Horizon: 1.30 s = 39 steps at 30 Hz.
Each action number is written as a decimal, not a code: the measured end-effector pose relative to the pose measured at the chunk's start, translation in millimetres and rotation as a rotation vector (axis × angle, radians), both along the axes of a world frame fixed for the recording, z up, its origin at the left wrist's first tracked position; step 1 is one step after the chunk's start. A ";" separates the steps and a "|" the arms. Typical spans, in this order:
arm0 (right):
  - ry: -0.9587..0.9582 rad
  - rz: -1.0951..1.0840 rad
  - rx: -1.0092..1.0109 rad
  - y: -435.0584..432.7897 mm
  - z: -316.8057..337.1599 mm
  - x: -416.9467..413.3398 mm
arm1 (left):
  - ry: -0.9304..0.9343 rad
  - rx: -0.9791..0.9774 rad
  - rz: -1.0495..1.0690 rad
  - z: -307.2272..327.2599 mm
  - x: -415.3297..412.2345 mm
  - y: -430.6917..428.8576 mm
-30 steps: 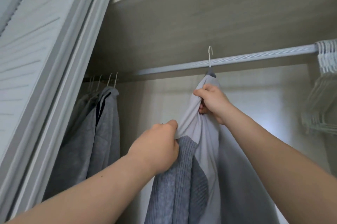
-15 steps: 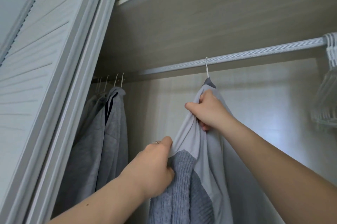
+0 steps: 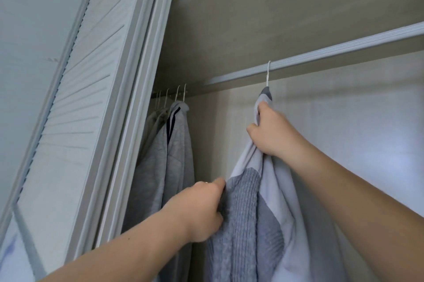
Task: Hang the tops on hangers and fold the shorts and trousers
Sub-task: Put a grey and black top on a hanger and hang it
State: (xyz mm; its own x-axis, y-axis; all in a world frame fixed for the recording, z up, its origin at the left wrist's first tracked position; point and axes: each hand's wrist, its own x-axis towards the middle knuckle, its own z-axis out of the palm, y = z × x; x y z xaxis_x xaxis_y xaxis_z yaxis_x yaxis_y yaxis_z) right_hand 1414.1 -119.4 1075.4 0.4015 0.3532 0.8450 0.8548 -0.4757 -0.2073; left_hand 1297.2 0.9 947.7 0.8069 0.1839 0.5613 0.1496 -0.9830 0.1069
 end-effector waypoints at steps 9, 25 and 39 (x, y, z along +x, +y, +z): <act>0.123 0.160 -0.004 56.9 1.8 18.1 | -0.039 -0.005 0.167 2.6 -16.6 26.2; 0.165 0.038 -0.163 147.8 31.2 27.7 | -0.028 0.065 0.407 21.2 -25.6 35.4; 0.178 0.510 -0.111 126.0 -58.9 19.9 | -0.126 0.130 0.344 -6.2 -84.1 43.6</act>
State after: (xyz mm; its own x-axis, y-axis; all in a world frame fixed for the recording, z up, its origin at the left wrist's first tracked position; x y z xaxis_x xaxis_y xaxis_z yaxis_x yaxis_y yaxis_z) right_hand 1434.0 6.6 1016.6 0.2895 0.6234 0.7263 0.9390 -0.0377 -0.3419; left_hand 1213.0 44.4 941.5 0.6338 0.3521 0.6887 0.4664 -0.8843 0.0228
